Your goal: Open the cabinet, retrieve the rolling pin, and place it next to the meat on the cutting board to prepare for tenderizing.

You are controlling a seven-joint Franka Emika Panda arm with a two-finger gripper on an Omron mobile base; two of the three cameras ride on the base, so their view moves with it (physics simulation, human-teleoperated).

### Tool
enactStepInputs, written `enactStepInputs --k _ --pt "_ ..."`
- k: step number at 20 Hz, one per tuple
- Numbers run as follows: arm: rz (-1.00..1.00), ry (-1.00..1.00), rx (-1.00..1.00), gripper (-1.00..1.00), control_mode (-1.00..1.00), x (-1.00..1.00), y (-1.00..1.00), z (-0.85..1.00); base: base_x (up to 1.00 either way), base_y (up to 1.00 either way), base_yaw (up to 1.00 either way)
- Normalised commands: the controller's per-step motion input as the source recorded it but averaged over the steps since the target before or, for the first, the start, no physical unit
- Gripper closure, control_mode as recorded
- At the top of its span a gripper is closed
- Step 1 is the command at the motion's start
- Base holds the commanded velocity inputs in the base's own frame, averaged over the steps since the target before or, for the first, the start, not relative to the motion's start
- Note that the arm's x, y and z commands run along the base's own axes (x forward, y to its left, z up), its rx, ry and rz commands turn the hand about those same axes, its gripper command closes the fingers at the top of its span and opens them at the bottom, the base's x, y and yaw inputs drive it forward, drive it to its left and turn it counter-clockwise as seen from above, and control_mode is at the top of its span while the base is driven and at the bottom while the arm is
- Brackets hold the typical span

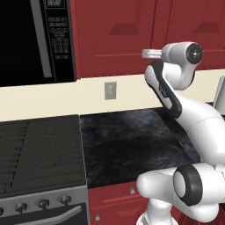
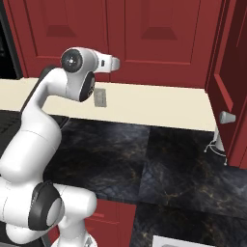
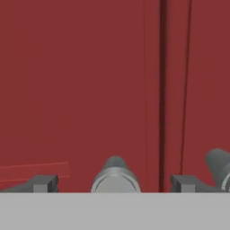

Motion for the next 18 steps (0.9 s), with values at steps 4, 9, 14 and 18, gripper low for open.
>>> enactStepInputs --k 4,9,14,18 --pt "0.0 0.0 0.04 -1.0 -1.0 0.14 0.0 -0.04 0.0 0.0 0.0" --pt "0.0 0.0 0.07 1.0 -1.0 0.32 0.11 0.0 0.0 0.0 0.0" --pt "0.0 0.0 0.05 1.0 -1.0 0.26 0.07 0.0 0.0 0.0 0.0" --pt "0.0 0.0 0.04 1.0 -1.0 0.18 0.03 0.0 0.0 0.0 0.0"
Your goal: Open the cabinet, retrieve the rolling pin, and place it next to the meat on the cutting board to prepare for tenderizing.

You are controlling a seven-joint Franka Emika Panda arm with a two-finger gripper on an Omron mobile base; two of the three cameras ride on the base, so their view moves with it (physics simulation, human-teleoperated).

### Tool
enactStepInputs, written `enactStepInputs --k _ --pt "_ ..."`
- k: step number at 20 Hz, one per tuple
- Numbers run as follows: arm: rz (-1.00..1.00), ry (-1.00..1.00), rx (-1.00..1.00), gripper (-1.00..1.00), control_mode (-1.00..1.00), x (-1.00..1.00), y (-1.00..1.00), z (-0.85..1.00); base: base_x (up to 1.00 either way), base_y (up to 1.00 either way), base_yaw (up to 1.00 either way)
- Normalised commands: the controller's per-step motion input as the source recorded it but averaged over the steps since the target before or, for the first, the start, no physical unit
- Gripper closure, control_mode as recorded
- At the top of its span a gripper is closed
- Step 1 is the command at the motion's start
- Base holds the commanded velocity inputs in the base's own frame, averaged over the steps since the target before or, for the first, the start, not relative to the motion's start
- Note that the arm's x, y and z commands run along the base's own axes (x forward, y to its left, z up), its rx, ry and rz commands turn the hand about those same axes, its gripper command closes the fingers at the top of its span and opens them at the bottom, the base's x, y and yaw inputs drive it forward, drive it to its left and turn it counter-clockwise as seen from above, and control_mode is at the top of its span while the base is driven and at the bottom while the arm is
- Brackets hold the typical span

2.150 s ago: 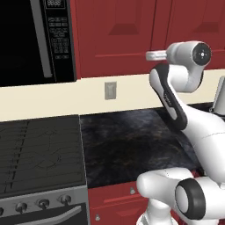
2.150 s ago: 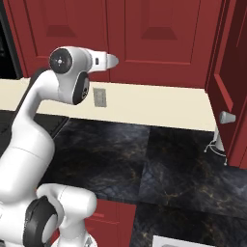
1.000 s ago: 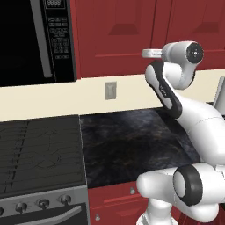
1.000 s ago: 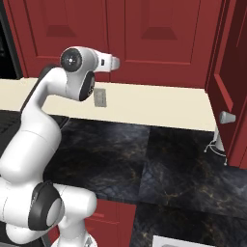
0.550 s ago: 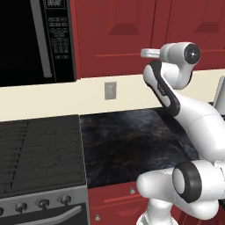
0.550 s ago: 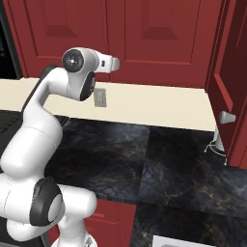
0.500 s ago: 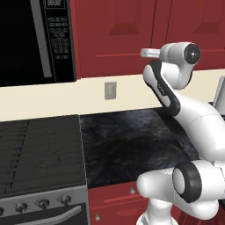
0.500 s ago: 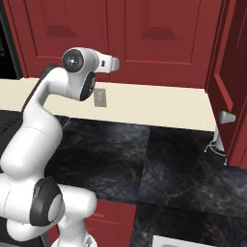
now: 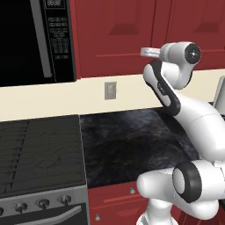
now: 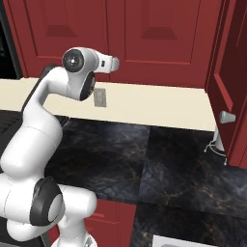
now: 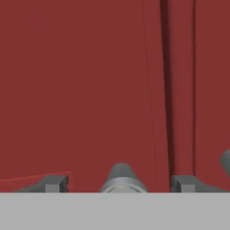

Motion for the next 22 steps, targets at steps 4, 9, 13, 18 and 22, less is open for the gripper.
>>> enactStepInputs --k 4,9,13,18,22 --pt "0.0 0.0 0.02 1.0 -1.0 0.12 0.02 0.0 0.0 0.0 0.0" --pt "0.0 0.0 0.02 1.0 -1.0 0.09 0.0 0.0 0.0 0.0 0.0" --pt "0.0 -0.02 0.0 1.0 -1.0 0.0 0.0 0.13 0.0 0.0 0.0" --pt "0.0 0.0 0.0 1.0 -1.0 0.06 0.02 0.01 0.0 0.0 0.0" --pt "0.0 0.05 0.0 1.0 -1.0 0.19 0.13 0.0 0.0 0.0 0.0"
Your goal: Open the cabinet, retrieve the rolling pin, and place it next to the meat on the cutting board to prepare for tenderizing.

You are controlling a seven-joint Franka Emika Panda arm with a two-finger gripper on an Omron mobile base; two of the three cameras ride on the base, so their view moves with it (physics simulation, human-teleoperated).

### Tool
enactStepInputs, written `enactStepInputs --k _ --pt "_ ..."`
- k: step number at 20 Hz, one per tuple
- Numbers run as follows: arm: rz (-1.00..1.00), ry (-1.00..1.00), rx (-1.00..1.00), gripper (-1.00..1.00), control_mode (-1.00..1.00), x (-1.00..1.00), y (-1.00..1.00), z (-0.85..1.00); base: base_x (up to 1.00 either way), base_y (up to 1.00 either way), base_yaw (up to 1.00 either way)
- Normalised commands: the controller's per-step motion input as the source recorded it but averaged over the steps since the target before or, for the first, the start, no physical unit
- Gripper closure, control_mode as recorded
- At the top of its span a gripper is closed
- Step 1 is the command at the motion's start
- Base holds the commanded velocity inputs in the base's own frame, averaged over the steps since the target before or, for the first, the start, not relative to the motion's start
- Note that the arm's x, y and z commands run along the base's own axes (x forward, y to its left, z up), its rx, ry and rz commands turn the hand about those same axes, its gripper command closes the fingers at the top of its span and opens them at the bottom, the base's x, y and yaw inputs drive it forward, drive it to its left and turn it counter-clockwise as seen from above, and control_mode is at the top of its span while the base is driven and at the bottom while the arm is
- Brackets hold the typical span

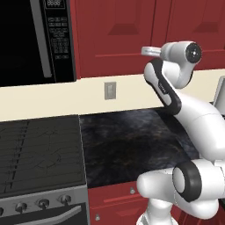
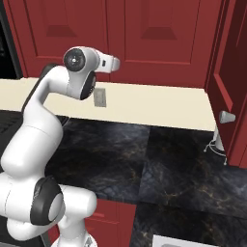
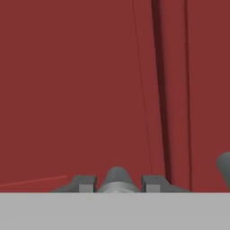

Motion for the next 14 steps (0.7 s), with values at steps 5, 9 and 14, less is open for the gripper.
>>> enactStepInputs --k 5,9,14 --pt "0.02 0.04 0.0 1.0 -1.0 0.05 0.17 0.0 0.0 0.0 0.0" --pt "0.01 0.01 0.0 1.0 -1.0 0.01 0.12 0.0 0.0 0.0 0.0" --pt "0.01 0.0 0.0 1.0 -1.0 0.0 0.04 0.0 0.0 0.0 0.0"
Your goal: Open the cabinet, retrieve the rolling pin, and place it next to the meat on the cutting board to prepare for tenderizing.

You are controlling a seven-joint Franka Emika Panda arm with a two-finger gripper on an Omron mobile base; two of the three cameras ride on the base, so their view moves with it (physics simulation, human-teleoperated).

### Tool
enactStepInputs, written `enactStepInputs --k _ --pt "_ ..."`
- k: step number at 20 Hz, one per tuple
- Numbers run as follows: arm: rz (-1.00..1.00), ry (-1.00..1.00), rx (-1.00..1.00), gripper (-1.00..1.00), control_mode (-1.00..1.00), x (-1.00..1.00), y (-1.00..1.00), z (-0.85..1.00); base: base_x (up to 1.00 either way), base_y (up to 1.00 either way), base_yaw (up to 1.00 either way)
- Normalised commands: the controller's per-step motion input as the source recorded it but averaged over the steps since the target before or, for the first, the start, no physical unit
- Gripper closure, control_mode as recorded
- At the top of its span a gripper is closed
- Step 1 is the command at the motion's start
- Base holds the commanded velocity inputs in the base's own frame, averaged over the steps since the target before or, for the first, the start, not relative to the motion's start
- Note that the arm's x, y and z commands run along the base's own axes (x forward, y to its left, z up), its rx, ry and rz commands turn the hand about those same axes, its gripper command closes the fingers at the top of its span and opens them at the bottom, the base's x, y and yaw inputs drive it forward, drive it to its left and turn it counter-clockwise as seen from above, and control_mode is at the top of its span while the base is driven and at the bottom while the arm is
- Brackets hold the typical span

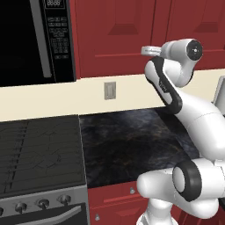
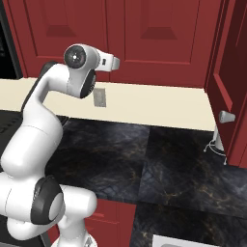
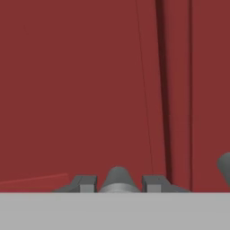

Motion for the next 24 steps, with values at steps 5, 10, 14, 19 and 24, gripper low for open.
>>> enactStepInputs --k 5,10,14,19,24 --pt "0.0 0.0 0.0 1.0 -1.0 -0.16 0.17 0.0 0.0 0.0 0.0" --pt "0.0 0.0 0.0 1.0 -1.0 -0.41 0.41 0.0 0.0 0.0 0.0" --pt "0.01 0.0 0.0 1.0 -1.0 -0.5 0.51 0.0 0.0 0.0 0.0" --pt "0.02 0.0 0.0 1.0 -1.0 -0.55 0.54 0.0 0.0 0.0 0.0" --pt "0.05 0.0 0.0 1.0 -1.0 -0.68 0.61 0.0 0.0 0.0 0.0"
